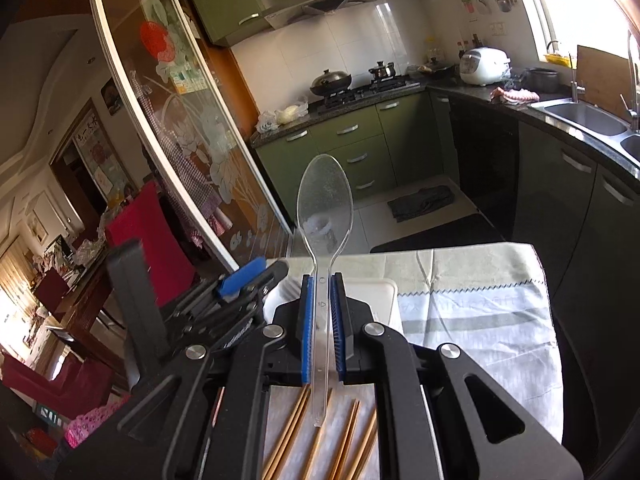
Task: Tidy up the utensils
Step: 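Carry fork and spoon over the white holder and open both tools to drop them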
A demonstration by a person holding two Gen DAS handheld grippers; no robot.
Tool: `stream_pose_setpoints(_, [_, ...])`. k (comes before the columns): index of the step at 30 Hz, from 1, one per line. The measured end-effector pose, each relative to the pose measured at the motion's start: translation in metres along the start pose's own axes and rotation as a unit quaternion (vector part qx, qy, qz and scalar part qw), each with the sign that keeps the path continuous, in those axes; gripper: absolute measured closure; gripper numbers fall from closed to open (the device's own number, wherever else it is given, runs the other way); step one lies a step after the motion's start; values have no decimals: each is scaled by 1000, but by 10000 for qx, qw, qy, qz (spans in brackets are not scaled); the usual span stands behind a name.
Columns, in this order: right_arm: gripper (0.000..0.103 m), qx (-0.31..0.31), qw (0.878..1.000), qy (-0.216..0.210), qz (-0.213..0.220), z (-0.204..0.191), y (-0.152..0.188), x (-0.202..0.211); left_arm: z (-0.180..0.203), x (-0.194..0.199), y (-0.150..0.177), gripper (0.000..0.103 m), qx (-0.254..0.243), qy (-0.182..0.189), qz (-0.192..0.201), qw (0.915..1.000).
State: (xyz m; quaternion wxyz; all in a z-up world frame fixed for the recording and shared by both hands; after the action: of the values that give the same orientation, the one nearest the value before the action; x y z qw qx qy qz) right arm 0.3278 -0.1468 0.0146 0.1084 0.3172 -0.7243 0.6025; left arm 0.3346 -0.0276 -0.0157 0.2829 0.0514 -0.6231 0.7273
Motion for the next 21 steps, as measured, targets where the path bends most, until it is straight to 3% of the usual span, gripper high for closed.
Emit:
stream_pose_setpoints(6, [93, 28, 9959, 556, 716, -4, -37, -33, -13, 46, 14, 65, -26, -300, -117, 9995])
stream_pose_setpoints(11, [93, 77, 9957, 770, 501, 2, -16, -77, -26, 75, 42, 65, -16, -498, -429, 9978])
stream_pose_setpoints(17, [93, 252, 9951, 898, 339, 8, 21, -92, -36, 79, 83, 65, 106, -598, -1262, 9901])
stream_pose_setpoints(21, [80, 417, 9938, 983, 307, 6, 37, -91, -34, 68, 112, 65, 428, -464, -1890, 9799])
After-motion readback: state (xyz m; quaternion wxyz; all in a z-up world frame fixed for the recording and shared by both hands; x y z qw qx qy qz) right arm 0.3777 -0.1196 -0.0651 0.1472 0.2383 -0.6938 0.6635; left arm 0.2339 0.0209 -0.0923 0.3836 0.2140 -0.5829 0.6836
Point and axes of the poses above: each gripper's, at about its wrist camera, not at the fingertips, and x roughly against the way its jaws point, z to its right, y to its underside, the point moved 6 cm from there along -x, roughly the way its jaws point, and after that the axes turned 11 degrees about y, right-handed, at the moved point
